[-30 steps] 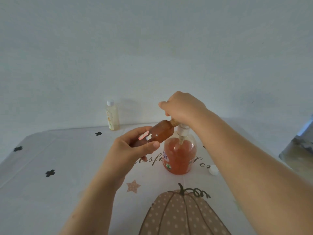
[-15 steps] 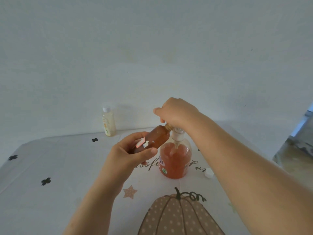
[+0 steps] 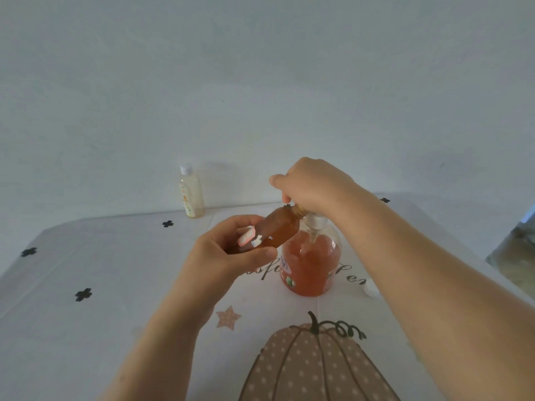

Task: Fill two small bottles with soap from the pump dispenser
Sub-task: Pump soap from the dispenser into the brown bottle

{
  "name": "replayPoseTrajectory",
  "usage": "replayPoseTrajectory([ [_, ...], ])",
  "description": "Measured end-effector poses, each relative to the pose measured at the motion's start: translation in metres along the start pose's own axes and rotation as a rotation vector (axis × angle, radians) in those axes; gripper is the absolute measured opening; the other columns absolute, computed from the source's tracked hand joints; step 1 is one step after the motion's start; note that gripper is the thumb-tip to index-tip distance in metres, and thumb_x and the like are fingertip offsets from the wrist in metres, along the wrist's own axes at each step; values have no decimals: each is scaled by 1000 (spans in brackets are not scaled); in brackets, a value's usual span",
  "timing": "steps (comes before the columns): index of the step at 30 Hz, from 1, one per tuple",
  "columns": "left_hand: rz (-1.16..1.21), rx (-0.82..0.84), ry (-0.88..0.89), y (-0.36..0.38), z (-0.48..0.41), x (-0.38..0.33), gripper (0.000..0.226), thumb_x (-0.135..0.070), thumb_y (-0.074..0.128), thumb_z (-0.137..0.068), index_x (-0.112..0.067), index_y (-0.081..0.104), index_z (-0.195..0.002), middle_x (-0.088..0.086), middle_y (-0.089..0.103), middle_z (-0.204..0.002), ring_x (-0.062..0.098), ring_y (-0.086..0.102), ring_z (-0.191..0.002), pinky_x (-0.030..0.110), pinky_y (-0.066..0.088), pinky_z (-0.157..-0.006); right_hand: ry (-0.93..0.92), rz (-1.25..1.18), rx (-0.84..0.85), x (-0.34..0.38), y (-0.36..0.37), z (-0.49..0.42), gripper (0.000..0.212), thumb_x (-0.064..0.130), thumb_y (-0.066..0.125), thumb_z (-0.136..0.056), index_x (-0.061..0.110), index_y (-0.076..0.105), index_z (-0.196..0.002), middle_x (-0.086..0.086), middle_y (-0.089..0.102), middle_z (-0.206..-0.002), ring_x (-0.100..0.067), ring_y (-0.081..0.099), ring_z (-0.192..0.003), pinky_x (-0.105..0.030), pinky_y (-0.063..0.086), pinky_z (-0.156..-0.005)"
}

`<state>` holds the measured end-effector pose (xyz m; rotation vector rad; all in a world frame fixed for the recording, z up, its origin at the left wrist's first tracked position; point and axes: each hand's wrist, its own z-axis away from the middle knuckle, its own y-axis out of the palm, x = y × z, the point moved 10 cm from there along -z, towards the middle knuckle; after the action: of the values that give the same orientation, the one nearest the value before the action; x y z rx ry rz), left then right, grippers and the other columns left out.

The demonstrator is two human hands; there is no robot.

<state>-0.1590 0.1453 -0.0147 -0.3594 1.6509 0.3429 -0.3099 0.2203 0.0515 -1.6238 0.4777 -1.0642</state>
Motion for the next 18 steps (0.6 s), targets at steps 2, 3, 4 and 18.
replayPoseTrajectory([
  [2, -1, -2, 0, 0, 0, 0, 35, 0, 80, -71, -19, 73, -99, -1, 67, -72, 13, 57, -59, 15, 43, -53, 2, -11, -2, 0, 0, 0, 39, 42, 46, -96, 13, 72, -90, -3, 73, -88, -24, 68, -85, -36, 51, -80],
  [3, -4, -3, 2, 0, 0, -1, 35, 0, 80, -71, -19, 73, -99, -1, 66, -72, 12, 58, -59, 15, 43, -53, 4, -14, -4, -1, -1, 1, 39, 42, 46, -96, 13, 72, -91, -2, 73, -87, -24, 68, -85, -36, 51, -81],
  [4, -6, -6, 3, 0, 0, -1, 35, 0, 81, -71, -19, 73, -100, -2, 66, -71, 11, 58, -59, 15, 43, -53, 7, -17, -5, -1, -1, 2, 39, 42, 46, -95, 13, 72, -91, -2, 74, -87, -24, 68, -85, -37, 52, -81],
  [18, 66, -22, 18, 5, 7, -9, 34, 2, 79, -74, -20, 74, -99, 2, 68, -80, 12, 60, -63, 19, 48, -61, 20, -16, -49, 6, -23, 10, 38, 42, 47, -97, 12, 71, -97, -4, 72, -92, -25, 68, -86, -37, 54, -83],
])
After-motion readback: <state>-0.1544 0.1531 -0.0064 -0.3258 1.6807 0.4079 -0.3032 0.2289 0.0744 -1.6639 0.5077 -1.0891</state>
